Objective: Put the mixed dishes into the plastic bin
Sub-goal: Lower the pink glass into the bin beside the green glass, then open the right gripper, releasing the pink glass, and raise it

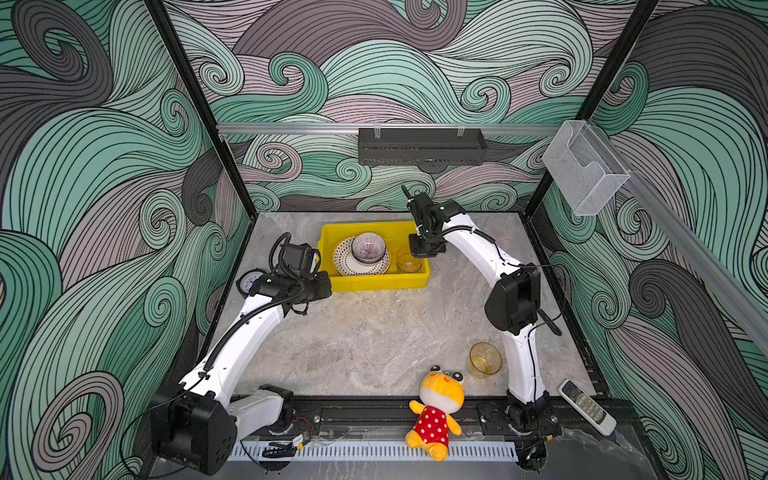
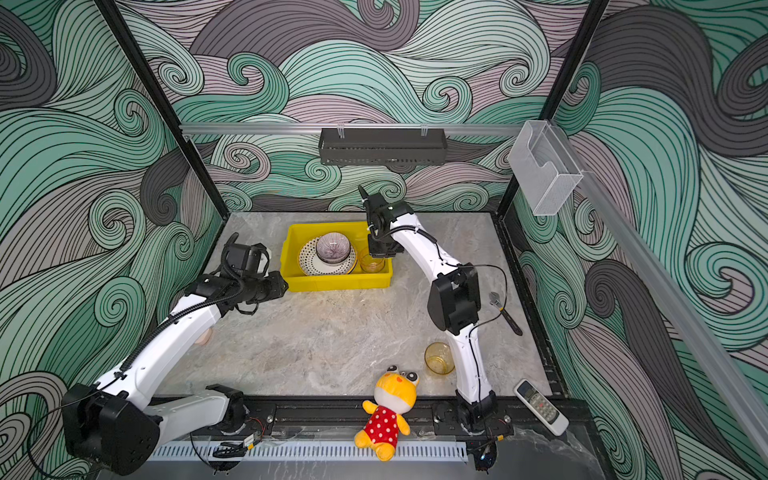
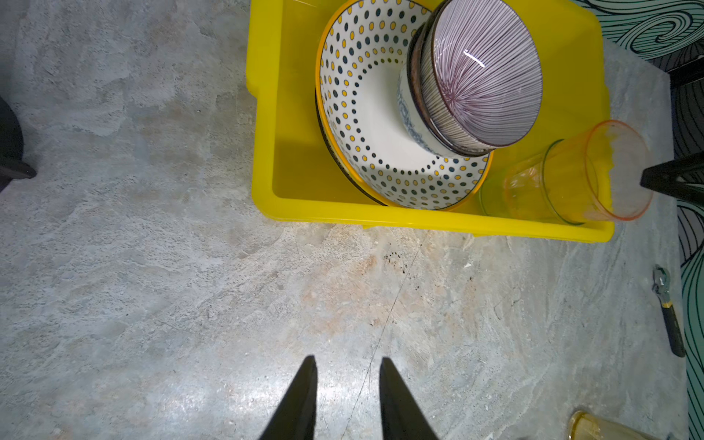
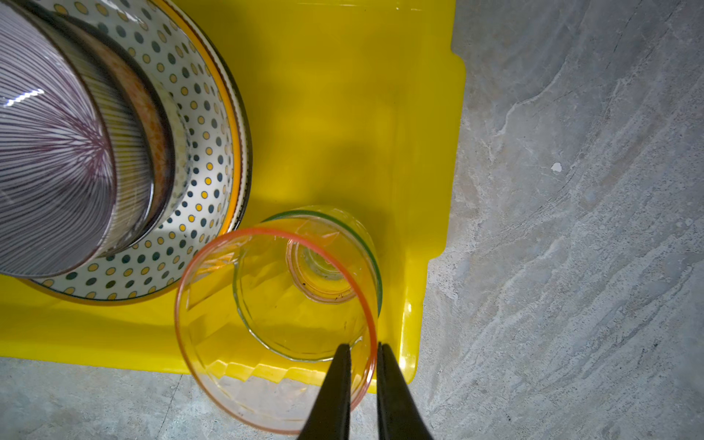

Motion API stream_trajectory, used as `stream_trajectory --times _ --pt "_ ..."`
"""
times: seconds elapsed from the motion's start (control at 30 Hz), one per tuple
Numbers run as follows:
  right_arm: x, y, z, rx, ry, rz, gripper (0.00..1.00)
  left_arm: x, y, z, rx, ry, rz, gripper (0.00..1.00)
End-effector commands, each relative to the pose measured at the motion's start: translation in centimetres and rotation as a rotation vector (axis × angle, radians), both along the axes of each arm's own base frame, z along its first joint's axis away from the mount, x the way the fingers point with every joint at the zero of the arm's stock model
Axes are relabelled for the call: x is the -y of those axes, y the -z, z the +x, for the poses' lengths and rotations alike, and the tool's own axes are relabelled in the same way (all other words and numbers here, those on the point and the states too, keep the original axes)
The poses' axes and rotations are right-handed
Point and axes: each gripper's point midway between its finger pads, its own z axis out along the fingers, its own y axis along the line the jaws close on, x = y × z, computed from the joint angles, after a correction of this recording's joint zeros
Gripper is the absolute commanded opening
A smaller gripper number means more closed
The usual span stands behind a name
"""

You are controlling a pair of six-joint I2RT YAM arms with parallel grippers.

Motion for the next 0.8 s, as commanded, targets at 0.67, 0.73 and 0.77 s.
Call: stream_trajectory --times 0.67,0.73,0.77 --pt "1.0 -0.9 -1.7 0.001 -0.012 -0.046 0.11 -1.4 -2.4 -1.5 0.089 -0.026 0.01 0.32" --pt "1.0 -0.6 -1.8 -0.005 -0.014 -0.053 0.1 -1.4 -2.4 -1.5 0.091 -0.028 0.009 0.32" --pt "1.0 -0.4 -1.8 -0.009 -0.013 -0.055 0.09 -1.4 -2.4 -1.6 0.091 -0.03 0.008 0.32"
